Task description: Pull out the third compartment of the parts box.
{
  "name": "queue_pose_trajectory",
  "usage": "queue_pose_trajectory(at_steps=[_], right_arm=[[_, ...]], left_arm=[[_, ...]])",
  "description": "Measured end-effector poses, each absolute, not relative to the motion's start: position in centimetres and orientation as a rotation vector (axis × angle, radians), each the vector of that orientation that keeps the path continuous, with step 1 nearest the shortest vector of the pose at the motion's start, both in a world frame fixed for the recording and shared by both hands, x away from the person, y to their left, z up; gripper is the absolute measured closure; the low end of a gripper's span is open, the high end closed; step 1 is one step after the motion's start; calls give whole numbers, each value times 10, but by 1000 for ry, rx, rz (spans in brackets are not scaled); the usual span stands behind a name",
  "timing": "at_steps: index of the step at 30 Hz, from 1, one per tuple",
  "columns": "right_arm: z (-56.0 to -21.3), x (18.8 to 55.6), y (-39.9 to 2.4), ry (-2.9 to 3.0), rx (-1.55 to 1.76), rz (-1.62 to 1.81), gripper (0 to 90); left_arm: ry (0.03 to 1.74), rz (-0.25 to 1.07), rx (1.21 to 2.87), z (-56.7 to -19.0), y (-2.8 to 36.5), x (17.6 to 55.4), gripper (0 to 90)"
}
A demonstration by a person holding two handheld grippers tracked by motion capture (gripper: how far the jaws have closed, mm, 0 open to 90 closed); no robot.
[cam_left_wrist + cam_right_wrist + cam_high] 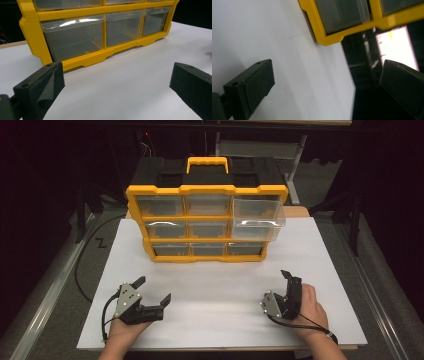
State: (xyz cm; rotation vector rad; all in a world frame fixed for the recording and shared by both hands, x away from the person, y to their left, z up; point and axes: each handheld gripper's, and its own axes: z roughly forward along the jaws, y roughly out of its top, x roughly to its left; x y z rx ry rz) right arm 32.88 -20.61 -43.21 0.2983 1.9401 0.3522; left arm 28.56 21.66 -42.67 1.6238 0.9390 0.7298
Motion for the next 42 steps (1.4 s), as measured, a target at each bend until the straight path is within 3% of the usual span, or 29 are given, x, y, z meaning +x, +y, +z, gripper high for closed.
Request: queue_pose_trajectory(at_steps=[16, 30, 42], right_arm=[[-423, 343, -251, 1956, 1002, 965, 13], [-417, 326, -270, 1794, 1215, 1403, 13], [-422, 330, -265, 1834, 1108, 1272, 13]], left_arm=[[960, 719, 1589, -425, 222, 287, 5], [1023, 678, 1586, -426, 226, 292, 9], [1013, 688, 1624, -429, 220, 291, 10]])
